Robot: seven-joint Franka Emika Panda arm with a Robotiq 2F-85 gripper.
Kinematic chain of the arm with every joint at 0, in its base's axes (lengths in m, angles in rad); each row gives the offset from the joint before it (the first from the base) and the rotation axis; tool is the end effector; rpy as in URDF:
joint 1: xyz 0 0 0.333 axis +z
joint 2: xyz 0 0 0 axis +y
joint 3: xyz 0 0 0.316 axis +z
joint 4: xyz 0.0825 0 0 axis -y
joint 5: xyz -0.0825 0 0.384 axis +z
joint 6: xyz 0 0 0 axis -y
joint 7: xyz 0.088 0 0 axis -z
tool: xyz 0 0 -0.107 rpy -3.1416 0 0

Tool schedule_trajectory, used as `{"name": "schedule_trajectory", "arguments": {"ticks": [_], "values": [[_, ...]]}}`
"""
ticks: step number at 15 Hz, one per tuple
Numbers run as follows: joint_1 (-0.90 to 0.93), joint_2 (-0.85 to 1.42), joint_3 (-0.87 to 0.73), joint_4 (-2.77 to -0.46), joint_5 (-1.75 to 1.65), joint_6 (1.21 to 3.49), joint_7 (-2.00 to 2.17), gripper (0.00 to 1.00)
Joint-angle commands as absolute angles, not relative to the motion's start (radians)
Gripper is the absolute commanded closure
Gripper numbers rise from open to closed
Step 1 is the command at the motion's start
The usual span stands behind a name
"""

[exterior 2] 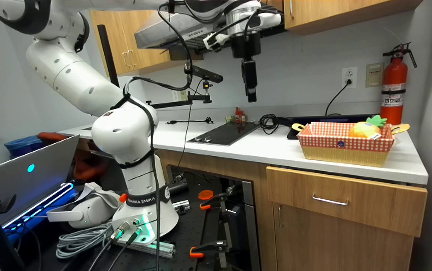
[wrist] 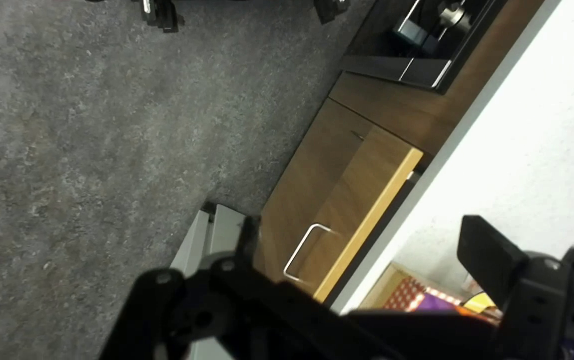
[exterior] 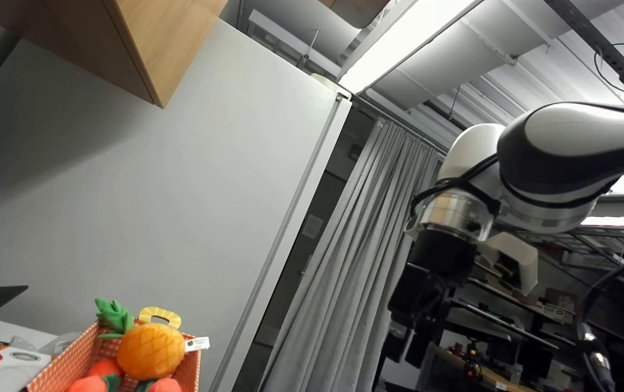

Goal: Fully open the top right drawer of the cabinet

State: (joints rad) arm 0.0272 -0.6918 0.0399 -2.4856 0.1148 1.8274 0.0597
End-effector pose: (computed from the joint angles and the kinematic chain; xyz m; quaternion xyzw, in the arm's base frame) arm 0.3450 0.0341 0.5206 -0.9988 0.0143 -0.0142 0.0439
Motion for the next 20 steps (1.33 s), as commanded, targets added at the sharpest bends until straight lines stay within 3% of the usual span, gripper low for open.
{"name": "schedule_trajectory", "arguments": {"ticks": [1, 14, 20], "values": [[-0.042, -0.609, -0.020, -2.463, 0.058, 1.906, 0.041, 0.00], [-0.075, -0.231, -0.179, -2.474, 0.163, 2.391, -0.127, 0.00], [-0.072, -0.184, -0.160, -2.474, 0.235, 2.427, -0.178, 0.00]]}}
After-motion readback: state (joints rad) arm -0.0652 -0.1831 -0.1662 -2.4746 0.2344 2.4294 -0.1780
